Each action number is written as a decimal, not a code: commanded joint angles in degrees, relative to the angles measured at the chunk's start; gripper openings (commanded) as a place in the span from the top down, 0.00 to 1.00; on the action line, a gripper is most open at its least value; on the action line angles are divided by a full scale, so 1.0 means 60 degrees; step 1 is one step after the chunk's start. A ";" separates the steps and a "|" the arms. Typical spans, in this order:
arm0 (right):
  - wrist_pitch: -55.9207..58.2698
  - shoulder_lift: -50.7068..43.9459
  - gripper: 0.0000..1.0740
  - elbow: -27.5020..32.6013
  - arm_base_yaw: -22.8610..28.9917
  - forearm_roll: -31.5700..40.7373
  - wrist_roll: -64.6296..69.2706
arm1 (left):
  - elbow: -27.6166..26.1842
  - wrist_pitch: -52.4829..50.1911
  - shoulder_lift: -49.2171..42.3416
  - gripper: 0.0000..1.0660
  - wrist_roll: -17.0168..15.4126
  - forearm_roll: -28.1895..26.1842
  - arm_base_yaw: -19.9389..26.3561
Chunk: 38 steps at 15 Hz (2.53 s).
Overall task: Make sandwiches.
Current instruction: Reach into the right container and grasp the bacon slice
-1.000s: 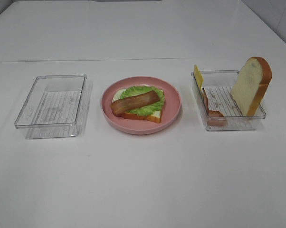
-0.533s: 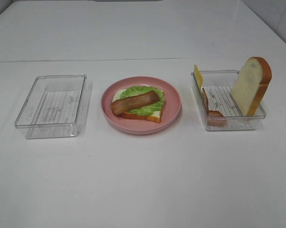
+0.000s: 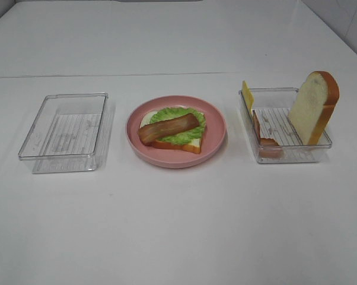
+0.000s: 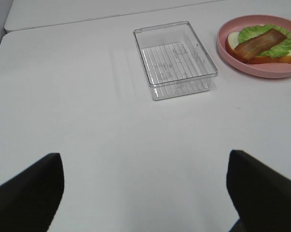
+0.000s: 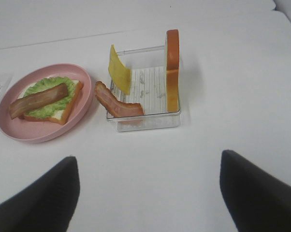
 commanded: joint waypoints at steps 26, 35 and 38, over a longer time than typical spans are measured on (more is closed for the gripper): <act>0.3295 1.6138 0.43 -1.0619 0.2597 -0.0401 0.0430 | 0.0048 -0.0153 -0.0191 0.19 0.0019 -0.0019 0.0000; 0.2836 1.6807 0.69 -1.0619 0.2597 -0.0401 0.0439 | 0.0048 -0.0153 -0.0191 0.19 0.0019 -0.0019 0.0000; 0.2874 1.6807 0.75 -1.0619 0.2597 -0.0401 0.0439 | 0.0048 -0.0153 -0.0191 0.19 0.0019 -0.0019 0.0000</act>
